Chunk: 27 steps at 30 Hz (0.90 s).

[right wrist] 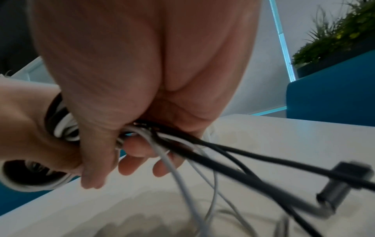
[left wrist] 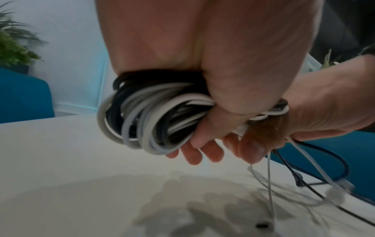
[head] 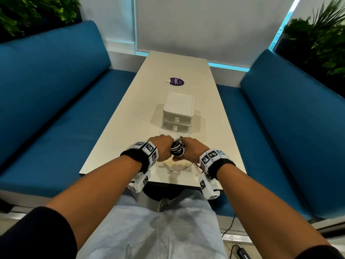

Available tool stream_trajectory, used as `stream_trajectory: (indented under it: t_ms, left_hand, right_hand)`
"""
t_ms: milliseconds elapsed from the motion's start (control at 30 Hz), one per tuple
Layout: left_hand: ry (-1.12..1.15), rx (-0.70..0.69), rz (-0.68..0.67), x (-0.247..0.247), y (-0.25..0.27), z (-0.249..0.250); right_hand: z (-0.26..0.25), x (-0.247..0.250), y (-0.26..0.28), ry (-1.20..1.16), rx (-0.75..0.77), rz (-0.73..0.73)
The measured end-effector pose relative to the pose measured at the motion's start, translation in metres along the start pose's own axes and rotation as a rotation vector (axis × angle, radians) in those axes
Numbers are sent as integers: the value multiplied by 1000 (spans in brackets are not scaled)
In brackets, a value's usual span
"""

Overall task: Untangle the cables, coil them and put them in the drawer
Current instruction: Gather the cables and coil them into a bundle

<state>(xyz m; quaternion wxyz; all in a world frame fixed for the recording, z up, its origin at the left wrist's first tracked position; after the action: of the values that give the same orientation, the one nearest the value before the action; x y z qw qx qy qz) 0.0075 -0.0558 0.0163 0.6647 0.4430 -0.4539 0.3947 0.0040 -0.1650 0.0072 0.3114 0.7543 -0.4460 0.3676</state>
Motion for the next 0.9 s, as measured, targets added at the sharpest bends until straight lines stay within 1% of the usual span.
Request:
stream_trajectory:
  t_ms: [100,200,267,333,400,500,567,667,767,833,900]
  left_hand:
    - [81,57,1,7,-2,-14]
    - [304,114,-17,6,-5,-30]
    - [450,91,-21,4,-2,-28]
    - [529,56,17,7,2,-22]
    - [509,24,60,11,4,-16]
    - [496,3,81,12,3,-13]
    - [540,40,126,14,2,-17]
    - [600,130,213,22,-3,-35]
    - [759,177,203,18,-9,-49]
    - [723,170,240,18,-10,-50]
    - [650,197,310,23,-11,-54]
  right_hand:
    - [10,4,3,24,-55,-13]
    - [20,6,10,-5,-77,6]
    - [24,6,10,-13,-88,36]
    - [25,7,10,-41,-83,73]
    - [26,10,10,-19,-81,108]
    - [29,12,12,36,-127,115]
    - [32,13,13,44,-148,119]
    - [36,14,19,-10,-153,124]
    - [39,11,26,-63,-169,98]
    - [40,8,26,-71,-183,82]
    - [43,8,25,-46,-196,76]
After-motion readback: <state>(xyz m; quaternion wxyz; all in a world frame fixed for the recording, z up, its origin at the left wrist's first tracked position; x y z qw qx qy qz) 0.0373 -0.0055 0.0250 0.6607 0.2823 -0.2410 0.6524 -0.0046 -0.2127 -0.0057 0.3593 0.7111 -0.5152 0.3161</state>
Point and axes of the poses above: each hand's wrist, its own y-axis away from the middle knuckle, its own x-axis out of the back of the hand, z = x × y, the point moved 7 cm from there along -y, towards the middle knuckle, and after that the axes turned 5 degrees about x, right-handed, at the moved point
